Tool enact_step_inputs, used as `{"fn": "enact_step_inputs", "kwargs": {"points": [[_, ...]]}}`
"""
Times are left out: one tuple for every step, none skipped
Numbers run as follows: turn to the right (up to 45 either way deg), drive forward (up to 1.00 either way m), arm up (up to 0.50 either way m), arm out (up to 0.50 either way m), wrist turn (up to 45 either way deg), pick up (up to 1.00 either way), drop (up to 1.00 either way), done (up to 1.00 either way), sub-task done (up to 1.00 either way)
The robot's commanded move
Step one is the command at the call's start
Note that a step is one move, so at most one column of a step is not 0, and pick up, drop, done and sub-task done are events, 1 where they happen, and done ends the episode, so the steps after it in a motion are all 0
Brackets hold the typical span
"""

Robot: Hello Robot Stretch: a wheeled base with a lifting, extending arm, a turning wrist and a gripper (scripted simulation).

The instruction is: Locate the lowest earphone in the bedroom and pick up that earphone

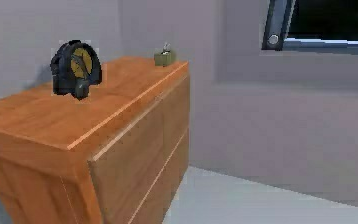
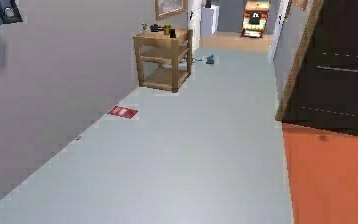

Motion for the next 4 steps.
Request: {"fn": "enact_step_inputs", "kwargs": {"points": [[45.0, 0.0, 0.0, 0.0, 0.0, 0.0, 0.0, 0.0, 0.0], [45.0, 0.0, 0.0, 0.0, 0.0, 0.0, 0.0, 0.0, 0.0], [3.0, 0.0, 0.0, 0.0, 0.0, 0.0, 0.0, 0.0, 0.0], [0.0, 1.0, 0.0, 0.0, 0.0, 0.0, 0.0, 0.0, 0.0]]}}
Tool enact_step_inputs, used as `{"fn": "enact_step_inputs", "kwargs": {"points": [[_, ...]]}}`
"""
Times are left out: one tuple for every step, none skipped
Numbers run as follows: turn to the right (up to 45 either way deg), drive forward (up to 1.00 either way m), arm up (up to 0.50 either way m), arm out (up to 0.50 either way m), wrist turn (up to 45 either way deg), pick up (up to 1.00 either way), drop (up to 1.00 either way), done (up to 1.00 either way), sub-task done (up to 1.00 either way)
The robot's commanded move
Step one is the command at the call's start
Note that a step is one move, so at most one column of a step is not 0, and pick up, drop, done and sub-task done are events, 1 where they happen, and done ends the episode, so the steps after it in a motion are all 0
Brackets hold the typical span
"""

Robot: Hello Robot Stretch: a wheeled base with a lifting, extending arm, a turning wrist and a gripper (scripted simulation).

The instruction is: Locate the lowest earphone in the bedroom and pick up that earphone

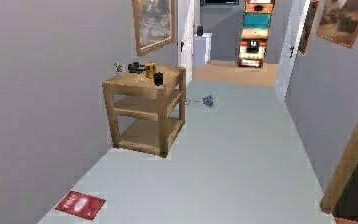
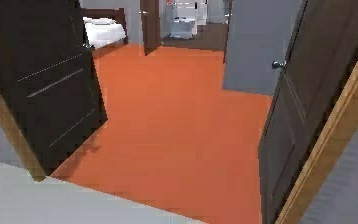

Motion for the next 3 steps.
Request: {"fn": "enact_step_inputs", "kwargs": {"points": [[0.0, 1.0, 0.0, 0.0, 0.0, 0.0, 0.0, 0.0, 0.0], [12.0, 0.0, 0.0, 0.0, 0.0, 0.0, 0.0, 0.0, 0.0], [0.0, 0.25, 0.0, 0.0, 0.0, 0.0, 0.0, 0.0, 0.0]]}}
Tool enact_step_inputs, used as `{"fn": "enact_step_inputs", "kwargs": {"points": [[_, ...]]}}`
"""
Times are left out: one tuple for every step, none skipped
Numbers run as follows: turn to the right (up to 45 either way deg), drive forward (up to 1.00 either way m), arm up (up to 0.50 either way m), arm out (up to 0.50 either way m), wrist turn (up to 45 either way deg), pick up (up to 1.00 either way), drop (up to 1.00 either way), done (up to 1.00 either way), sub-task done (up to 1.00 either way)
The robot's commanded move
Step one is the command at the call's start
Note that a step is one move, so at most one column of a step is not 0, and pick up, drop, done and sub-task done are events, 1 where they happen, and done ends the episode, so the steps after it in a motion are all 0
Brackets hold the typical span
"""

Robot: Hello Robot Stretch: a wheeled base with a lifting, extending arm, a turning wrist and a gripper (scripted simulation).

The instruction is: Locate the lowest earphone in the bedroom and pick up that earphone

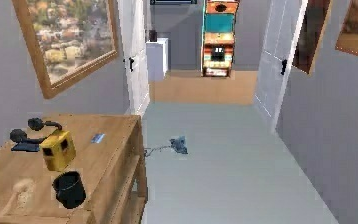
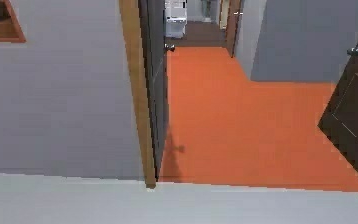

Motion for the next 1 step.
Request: {"fn": "enact_step_inputs", "kwargs": {"points": [[-45.0, 0.0, 0.0, 0.0, 0.0, 0.0, 0.0, 0.0, 0.0]]}}
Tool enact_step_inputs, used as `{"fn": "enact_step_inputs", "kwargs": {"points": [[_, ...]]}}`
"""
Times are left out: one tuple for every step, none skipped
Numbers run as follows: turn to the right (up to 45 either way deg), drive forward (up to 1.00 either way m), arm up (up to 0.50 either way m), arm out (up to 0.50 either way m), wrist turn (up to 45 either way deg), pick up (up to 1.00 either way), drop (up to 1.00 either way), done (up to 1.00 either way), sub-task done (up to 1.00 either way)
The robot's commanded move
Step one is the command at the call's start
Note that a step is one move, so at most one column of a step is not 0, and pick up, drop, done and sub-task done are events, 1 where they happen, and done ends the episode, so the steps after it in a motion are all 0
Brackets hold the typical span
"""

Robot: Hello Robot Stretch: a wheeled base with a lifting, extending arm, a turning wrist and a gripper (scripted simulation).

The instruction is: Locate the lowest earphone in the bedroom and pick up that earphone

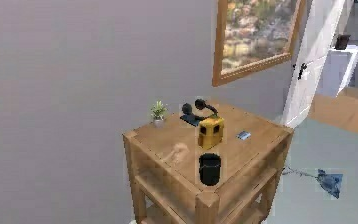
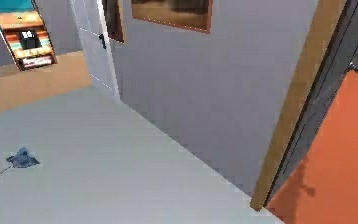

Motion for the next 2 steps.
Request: {"fn": "enact_step_inputs", "kwargs": {"points": [[-45.0, 0.0, 0.0, 0.0, 0.0, 0.0, 0.0, 0.0, 0.0], [-39.0, 0.0, 0.0, 0.0, 0.0, 0.0, 0.0, 0.0, 0.0]]}}
